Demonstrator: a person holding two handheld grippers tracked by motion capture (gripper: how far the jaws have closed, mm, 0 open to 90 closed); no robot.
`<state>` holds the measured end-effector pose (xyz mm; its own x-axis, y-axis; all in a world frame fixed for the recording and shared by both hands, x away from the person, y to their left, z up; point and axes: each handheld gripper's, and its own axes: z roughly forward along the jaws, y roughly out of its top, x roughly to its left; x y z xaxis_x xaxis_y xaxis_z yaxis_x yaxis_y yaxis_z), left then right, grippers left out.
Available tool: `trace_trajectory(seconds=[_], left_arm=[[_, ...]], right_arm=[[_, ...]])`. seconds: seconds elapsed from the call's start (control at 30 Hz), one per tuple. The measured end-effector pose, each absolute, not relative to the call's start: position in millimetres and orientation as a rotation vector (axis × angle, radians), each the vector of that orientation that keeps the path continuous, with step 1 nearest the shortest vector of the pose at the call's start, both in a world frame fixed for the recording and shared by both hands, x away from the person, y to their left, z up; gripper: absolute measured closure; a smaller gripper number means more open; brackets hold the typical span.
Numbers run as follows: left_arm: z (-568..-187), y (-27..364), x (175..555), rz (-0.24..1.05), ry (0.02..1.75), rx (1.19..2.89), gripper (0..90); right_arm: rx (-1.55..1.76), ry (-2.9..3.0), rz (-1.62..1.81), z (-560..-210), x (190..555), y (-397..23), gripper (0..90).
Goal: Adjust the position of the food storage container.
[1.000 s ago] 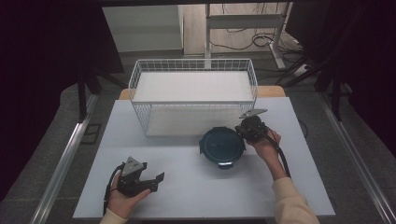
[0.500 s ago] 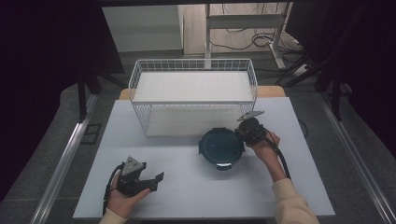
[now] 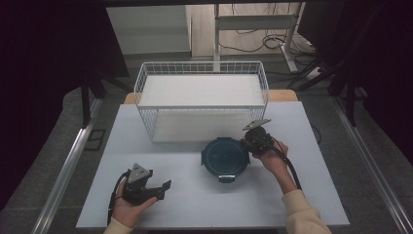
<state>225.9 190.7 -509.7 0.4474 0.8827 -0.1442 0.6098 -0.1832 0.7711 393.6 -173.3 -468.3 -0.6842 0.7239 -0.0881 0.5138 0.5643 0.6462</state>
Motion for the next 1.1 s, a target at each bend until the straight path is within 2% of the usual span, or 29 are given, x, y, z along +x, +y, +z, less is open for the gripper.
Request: trace_trajectory(seconds=[1.1], left_arm=[[-509,193,226,0.43,1.268,1.893,21.5]], right_arm=[[0.891,2.65,0.938,-471,360,-129,90.0]])
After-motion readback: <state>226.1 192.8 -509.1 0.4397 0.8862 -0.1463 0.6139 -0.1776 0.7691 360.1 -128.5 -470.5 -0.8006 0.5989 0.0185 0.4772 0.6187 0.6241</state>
